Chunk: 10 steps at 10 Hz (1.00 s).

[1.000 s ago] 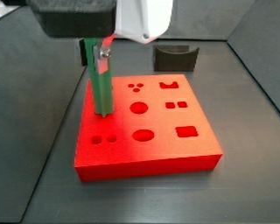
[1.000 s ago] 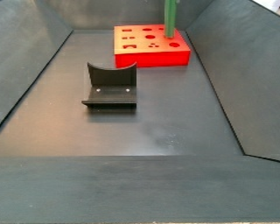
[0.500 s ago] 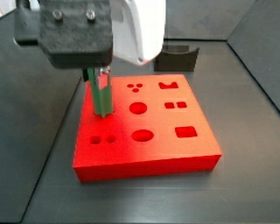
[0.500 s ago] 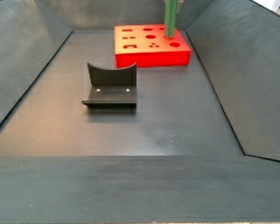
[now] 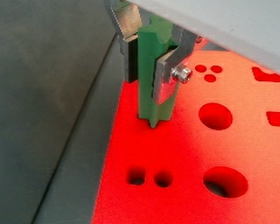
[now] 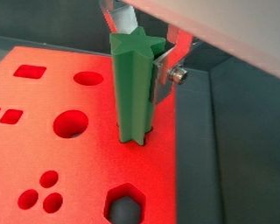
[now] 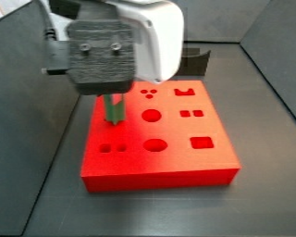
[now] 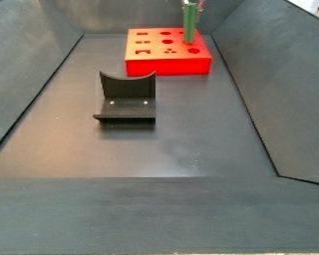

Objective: Pick up the star object. Move up. Place the star object on the fixture. Regrasp the star object. Move to above the board. Insert the star object.
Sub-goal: Insert the star object.

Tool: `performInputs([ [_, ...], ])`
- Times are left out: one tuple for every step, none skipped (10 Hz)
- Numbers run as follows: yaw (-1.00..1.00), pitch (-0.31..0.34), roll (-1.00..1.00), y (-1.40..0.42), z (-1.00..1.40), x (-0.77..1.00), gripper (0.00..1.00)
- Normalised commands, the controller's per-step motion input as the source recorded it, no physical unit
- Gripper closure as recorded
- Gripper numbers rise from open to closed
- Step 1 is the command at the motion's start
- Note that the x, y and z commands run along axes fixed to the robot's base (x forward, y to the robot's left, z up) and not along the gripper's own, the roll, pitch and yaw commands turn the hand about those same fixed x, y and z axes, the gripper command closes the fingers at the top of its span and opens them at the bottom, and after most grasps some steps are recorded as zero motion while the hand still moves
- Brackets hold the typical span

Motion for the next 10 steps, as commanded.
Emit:
performInputs([
  [0.00,-0.090,0.01,0.21,-0.63,0.10,1.00],
  [0.00,-0.107,0.00,0.29,-0.49,0.00,1.00],
  [0.00,0.000,0.00,0.19,-0.15,0.00,1.00],
  [0.00,0.041,0.00,0.00,0.00,0.00,1.00],
  [0.07,0.003,0.16,-0.15,-0.03,0.05,1.00],
  [0.17,0.019,0.33,-0.13,-0.61,0.09,1.00],
  [0.13,0.011,0.21,-0.04,-0.34,0.19,1.00],
  [0.00,0.000,0.01,0.00,0.00,0.00,1.00],
  [0.00,0.000,0.01,-0.05,0.00,0.00,1.00],
  [0.00,-0.044,0.13,-0.23,0.00,-0.08,1.00],
])
